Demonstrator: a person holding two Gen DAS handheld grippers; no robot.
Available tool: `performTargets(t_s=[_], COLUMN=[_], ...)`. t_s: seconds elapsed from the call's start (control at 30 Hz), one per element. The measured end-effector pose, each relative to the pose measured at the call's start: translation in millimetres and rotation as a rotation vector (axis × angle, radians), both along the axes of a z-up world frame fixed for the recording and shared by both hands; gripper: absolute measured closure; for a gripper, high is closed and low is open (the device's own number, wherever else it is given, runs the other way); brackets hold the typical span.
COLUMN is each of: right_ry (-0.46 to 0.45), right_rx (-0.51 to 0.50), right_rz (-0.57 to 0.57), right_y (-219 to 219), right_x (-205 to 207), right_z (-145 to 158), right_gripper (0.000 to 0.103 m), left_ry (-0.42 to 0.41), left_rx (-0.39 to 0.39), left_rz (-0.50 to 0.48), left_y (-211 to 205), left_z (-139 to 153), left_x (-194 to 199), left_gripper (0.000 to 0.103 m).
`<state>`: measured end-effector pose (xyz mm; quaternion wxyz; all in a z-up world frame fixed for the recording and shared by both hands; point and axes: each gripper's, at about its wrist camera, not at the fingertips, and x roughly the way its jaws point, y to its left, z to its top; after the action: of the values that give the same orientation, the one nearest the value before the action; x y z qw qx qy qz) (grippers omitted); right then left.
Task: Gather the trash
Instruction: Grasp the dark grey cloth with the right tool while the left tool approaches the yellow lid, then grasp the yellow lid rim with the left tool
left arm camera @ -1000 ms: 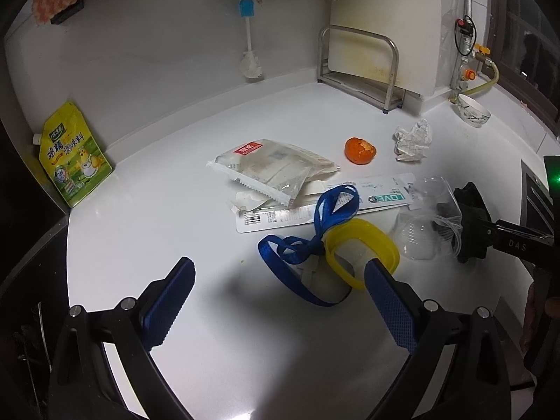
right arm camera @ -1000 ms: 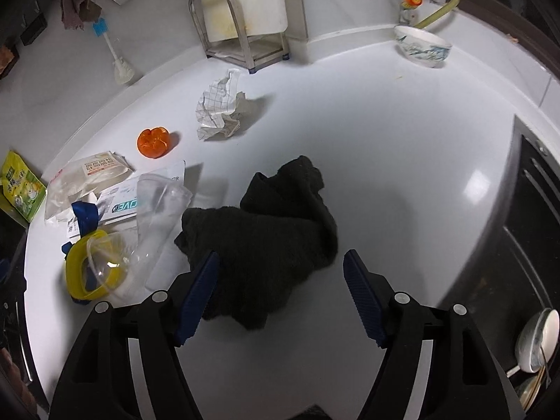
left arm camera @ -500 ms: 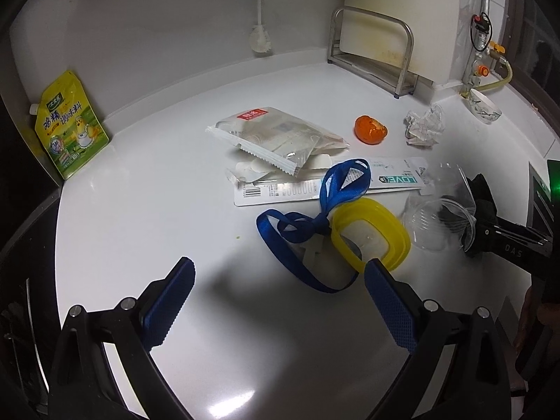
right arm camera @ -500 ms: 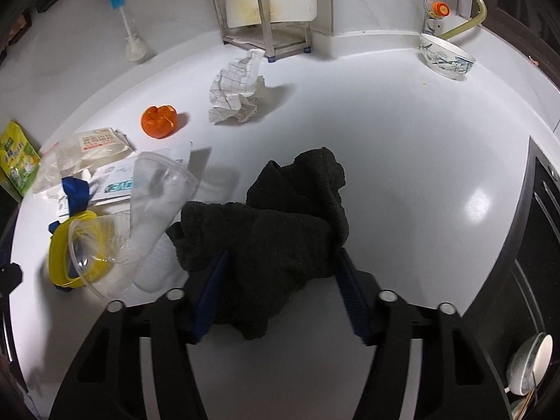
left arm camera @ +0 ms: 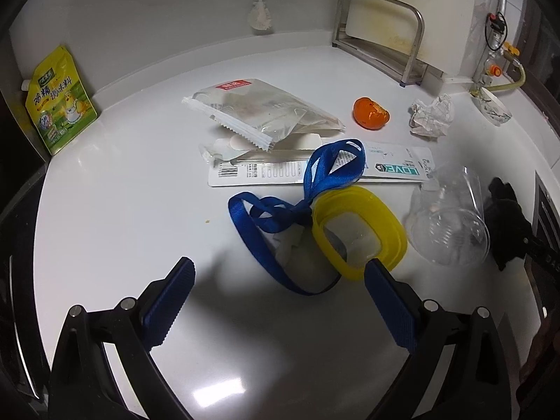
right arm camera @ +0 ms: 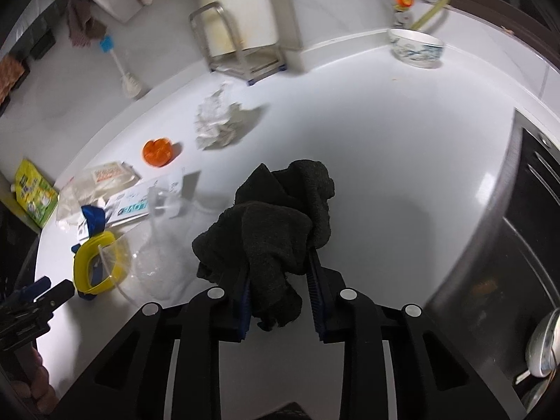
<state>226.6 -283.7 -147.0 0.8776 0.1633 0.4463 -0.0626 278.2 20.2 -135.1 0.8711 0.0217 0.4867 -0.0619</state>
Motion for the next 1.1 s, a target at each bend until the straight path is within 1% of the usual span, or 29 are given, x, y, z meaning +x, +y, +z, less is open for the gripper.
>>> performTargets(t_s=[0.07,0.17,0.27,0.43,0.5,0.53,0.6,0.63,0.7,0.73,0.8,0.9,1.1], right_ry=[-0.003,-0.001,0.0,-0.005,-0.005,-0.005,-0.004,-0.004,-0.004,-0.004,-0.004,-0.003,0.001], right_rx=[-0.005,0.0,0.005,0.023,0.026,0.027,0.03,0.031,0.039,0.042,0.047,0.052,0.055], right_rz=[-0.017,-0.031,-0.039,-0.05,-0.051,-0.051,-0.05,-0.05,-0.049,-0.048,-0.043,-0.035,-0.027], right_y=[-4.5,-7.8,-7.5,-6.3,-5.4,-4.7,-3.3,-2.2,-0.2,1.5,4.7,10.1,16.3], right_x=[-6.4,-15.4,-25.1,-36.8,-38.4,-38.9,-40.9,-42.3,-44.7,-45.9,-47.8,-51.5,-60.9], right_z=[1.6,2.0,1.5,2.1,2.1,2.1,1.6,1.3,1.4,1.5,2.1,3.3,8.0], right_gripper=[0.077,0.077,0.077,0.077,0.077,0.077,0.077,0.077,0.077,0.077,0.077,0.077,0.077], left_ry=[0.006,0.018,0.029,0.012,0.007,0.006,0.003,0.004,0.001,-0.001,0.001,-0.004,-0.015], left_rx=[-0.006,0.006,-0.002,0.01,0.011,0.013,0.021,0.022,0.019,0.016,-0.005,-0.017,-0.019], left_rz=[0.014,0.038,0.042,0.021,0.013,0.008,-0.005,-0.01,-0.022,-0.028,-0.042,-0.059,-0.081], left_y=[-2.6,-7.5,-13.1,-24.7,-28.9,-30.8,-34.3,-35.1,-35.7,-35.2,-32.9,-30.4,-25.0], left_z=[-3.2,-10.2,-14.7,-16.1,-16.1,-16.0,-15.5,-15.0,-13.1,-11.8,-9.3,-4.5,7.5], left_x=[4.4,10.5,13.7,12.2,11.8,11.7,11.3,11.1,9.9,9.1,8.1,5.5,-4.8], left_gripper=[0.007,0.01,0.022,0.032,0.042,0.045,0.059,0.063,0.076,0.078,0.087,0.094,0.098])
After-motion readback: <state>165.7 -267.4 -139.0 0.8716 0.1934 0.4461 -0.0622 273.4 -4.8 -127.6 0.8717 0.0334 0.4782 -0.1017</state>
